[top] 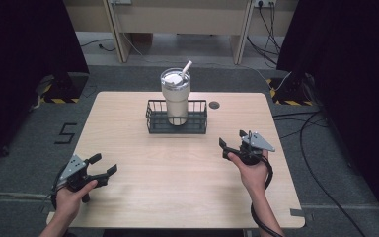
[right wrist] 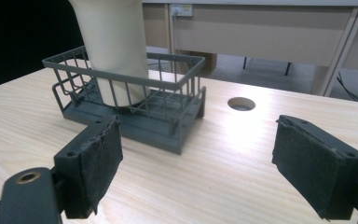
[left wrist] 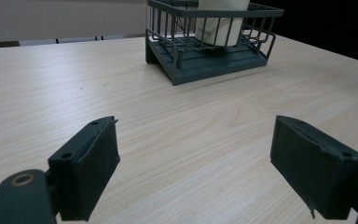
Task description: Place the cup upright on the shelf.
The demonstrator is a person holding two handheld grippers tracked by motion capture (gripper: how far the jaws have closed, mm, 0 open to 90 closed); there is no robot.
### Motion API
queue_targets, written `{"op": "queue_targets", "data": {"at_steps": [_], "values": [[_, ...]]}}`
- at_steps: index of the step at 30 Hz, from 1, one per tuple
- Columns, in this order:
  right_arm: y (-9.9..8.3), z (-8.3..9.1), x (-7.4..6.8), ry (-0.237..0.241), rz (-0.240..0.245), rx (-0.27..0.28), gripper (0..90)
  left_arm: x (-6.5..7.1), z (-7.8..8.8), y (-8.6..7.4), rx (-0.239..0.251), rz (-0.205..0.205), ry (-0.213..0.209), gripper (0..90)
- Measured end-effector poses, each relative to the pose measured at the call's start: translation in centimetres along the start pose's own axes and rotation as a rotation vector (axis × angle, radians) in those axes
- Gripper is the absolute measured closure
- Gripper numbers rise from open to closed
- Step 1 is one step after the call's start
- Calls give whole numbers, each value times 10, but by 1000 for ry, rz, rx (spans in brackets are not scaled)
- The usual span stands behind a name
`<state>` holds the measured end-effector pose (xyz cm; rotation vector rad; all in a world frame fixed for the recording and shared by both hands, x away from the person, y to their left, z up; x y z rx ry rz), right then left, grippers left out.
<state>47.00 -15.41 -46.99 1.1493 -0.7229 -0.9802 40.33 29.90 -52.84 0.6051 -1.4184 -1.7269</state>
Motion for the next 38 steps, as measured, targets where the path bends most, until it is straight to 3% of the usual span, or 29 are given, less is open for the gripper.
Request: {"op": "queue_targets", "data": {"at_steps": [18, 26, 38], "values": [[-38, 31, 16, -51, -37, -31, 165, 0, -1, -1, -8, -1, 5, 146], [-50, 36, 21, -76, -34, -32, 153, 0, -1, -1, -7, -5, 5, 146], [-53, 34, 18, -62, -55, -25, 135, 0, -1, 0, 0, -2, 2, 146]]}}
Point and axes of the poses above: each handheld gripper's, and its own axes: z roughly backward along the jaws, y roughly out of its top, x roughly to its right, the point moved 7 cm from there along -z, roughly forward along the jaws, and after that the axes turned 2 degrees about -y, right-handed, at the moved point
